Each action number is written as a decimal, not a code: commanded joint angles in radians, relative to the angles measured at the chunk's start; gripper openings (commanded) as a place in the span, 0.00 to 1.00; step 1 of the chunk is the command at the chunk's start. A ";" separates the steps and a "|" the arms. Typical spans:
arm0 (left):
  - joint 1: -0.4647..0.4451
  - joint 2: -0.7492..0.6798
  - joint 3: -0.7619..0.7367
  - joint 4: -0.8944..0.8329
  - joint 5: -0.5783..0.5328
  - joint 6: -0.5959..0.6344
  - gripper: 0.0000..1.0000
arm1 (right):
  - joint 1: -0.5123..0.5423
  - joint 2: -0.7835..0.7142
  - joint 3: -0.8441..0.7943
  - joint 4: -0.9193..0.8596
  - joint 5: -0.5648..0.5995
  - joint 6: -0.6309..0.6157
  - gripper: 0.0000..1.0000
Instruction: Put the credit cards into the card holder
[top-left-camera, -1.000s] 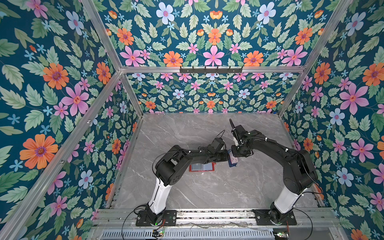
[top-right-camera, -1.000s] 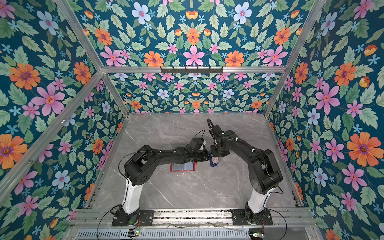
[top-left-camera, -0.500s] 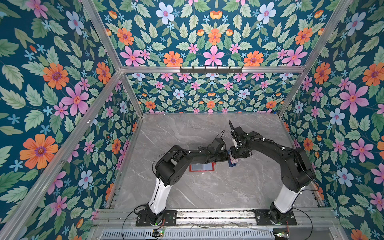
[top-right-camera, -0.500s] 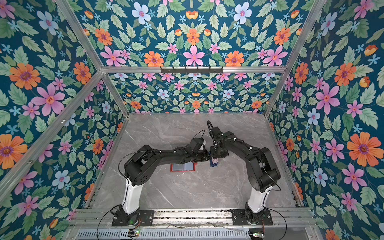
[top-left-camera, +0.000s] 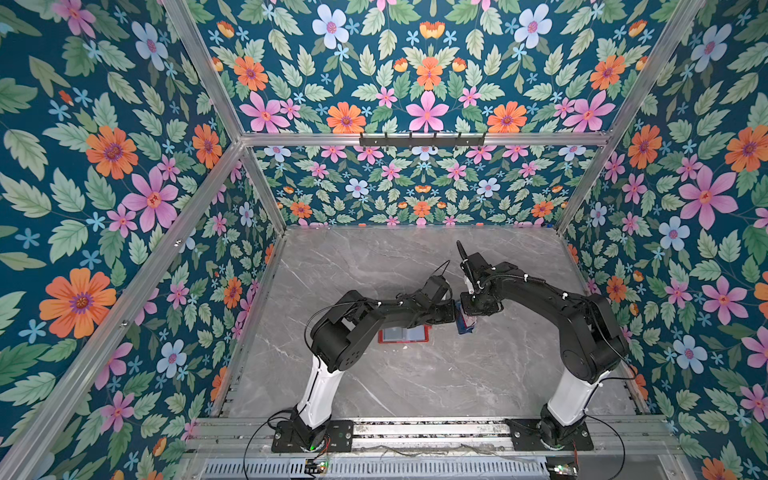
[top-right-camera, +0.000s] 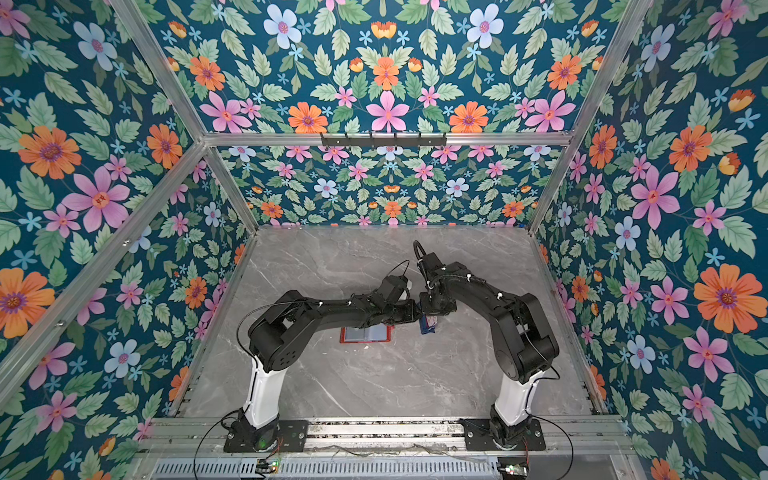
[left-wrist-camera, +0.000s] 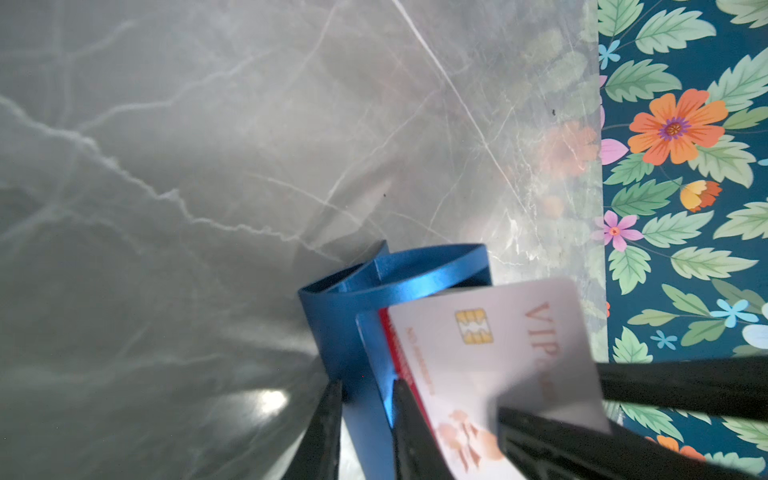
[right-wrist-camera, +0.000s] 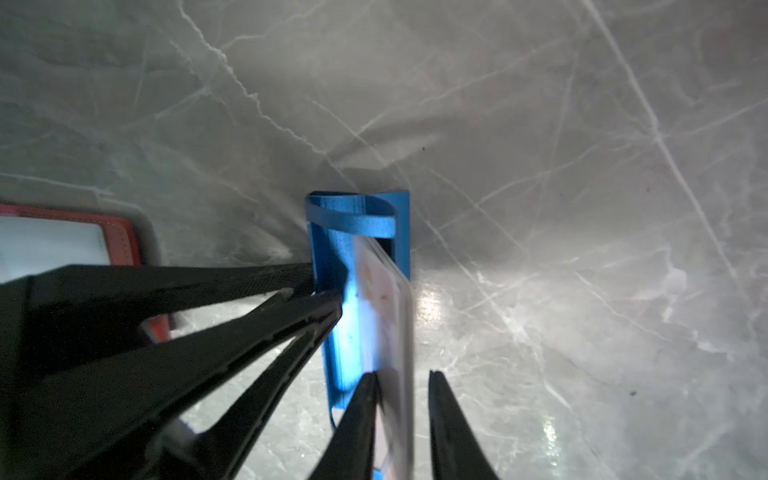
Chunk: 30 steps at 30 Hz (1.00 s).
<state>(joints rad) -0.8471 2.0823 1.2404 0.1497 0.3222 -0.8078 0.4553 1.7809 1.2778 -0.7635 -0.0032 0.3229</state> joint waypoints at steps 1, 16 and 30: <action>-0.001 0.005 -0.002 -0.076 -0.027 0.012 0.23 | -0.001 -0.014 0.012 -0.037 0.035 0.003 0.24; -0.001 0.009 -0.001 -0.076 -0.024 0.012 0.23 | 0.010 -0.026 0.032 -0.068 0.061 -0.003 0.19; -0.001 0.010 -0.007 -0.060 -0.015 0.002 0.23 | 0.031 -0.057 0.030 -0.068 0.051 0.008 0.13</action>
<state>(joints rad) -0.8486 2.0823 1.2396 0.1532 0.3210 -0.8082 0.4839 1.7340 1.3113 -0.8154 0.0460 0.3202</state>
